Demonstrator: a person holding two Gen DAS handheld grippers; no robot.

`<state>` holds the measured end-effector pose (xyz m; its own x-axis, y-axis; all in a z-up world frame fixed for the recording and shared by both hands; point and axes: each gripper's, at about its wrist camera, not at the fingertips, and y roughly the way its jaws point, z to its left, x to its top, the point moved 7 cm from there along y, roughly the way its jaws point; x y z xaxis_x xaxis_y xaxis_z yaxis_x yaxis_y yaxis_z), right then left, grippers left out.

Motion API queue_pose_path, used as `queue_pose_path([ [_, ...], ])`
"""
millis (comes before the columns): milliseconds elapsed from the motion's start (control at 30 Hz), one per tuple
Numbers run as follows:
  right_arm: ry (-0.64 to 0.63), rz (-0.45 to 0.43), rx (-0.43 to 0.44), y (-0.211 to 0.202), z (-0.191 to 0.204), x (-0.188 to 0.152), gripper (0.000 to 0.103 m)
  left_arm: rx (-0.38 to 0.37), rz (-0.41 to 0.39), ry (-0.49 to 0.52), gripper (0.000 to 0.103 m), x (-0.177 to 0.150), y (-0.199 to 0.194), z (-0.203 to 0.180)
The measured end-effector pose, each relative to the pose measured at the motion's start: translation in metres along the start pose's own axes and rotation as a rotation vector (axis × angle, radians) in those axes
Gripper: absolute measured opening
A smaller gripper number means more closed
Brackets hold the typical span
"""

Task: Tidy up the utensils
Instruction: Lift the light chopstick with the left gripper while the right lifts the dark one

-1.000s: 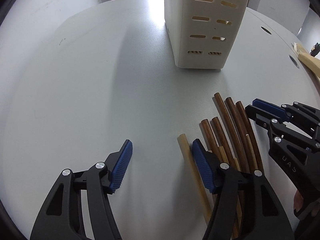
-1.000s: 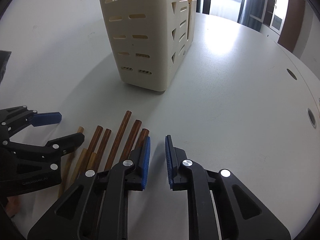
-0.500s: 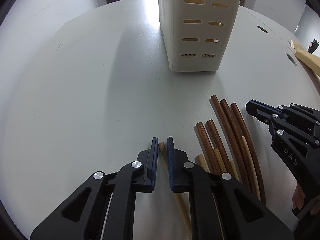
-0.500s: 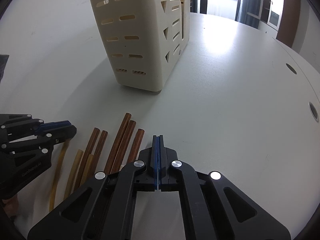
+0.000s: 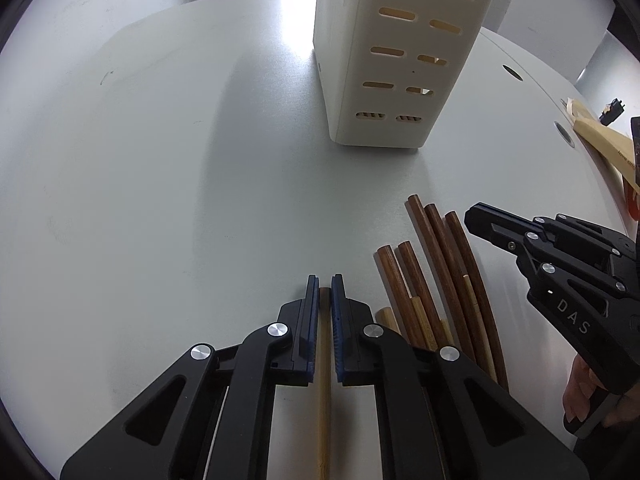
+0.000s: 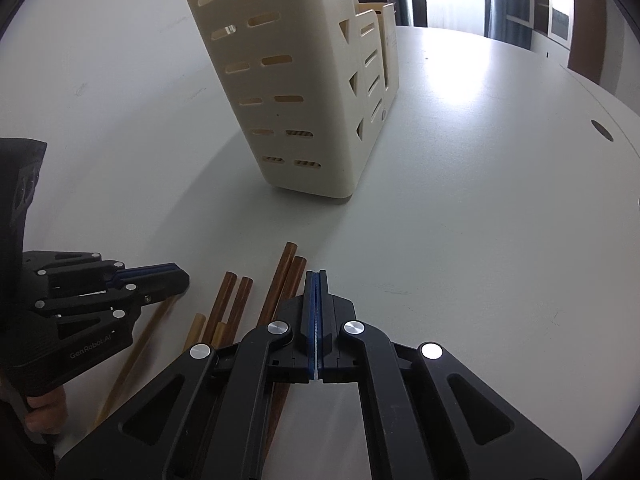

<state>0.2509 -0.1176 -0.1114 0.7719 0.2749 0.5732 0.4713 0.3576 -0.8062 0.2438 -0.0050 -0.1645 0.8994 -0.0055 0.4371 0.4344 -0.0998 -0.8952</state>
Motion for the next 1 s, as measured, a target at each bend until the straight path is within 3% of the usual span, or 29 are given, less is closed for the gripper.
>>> queue_pose_path([
  [33,0.008,0.002,0.002,0.000,-0.001,0.000,0.009,0.000,-0.002,0.002,0.006,-0.003,0.000,0.002],
  [100,0.016,-0.014,0.001,-0.003,-0.001,0.000,0.050,-0.002,-0.003,0.003,0.006,-0.005,-0.001,0.003],
  [133,0.017,-0.017,0.008,-0.004,-0.001,0.000,0.051,-0.001,-0.002,0.002,0.006,-0.004,0.000,0.003],
  [233,0.005,-0.004,-0.038,-0.002,-0.002,-0.002,0.050,-0.001,0.000,0.002,0.006,-0.005,0.000,0.004],
  [333,-0.014,-0.003,-0.077,0.004,-0.008,-0.002,0.033,-0.001,-0.003,0.003,0.006,-0.005,-0.001,0.002],
  [400,-0.028,-0.002,-0.088,0.004,-0.007,-0.004,0.014,-0.001,-0.005,0.003,0.006,-0.006,-0.001,0.002],
  [600,-0.079,-0.015,-0.124,0.001,0.006,-0.028,0.011,-0.002,-0.006,0.003,0.006,-0.007,-0.001,0.002],
  [767,0.006,-0.051,-0.035,-0.012,0.000,-0.032,0.008,-0.032,-0.035,-0.001,0.006,-0.004,-0.011,0.002],
  [1000,0.086,-0.218,0.142,-0.087,0.005,-0.024,0.008,-0.137,-0.112,-0.006,0.006,0.000,-0.054,-0.003],
])
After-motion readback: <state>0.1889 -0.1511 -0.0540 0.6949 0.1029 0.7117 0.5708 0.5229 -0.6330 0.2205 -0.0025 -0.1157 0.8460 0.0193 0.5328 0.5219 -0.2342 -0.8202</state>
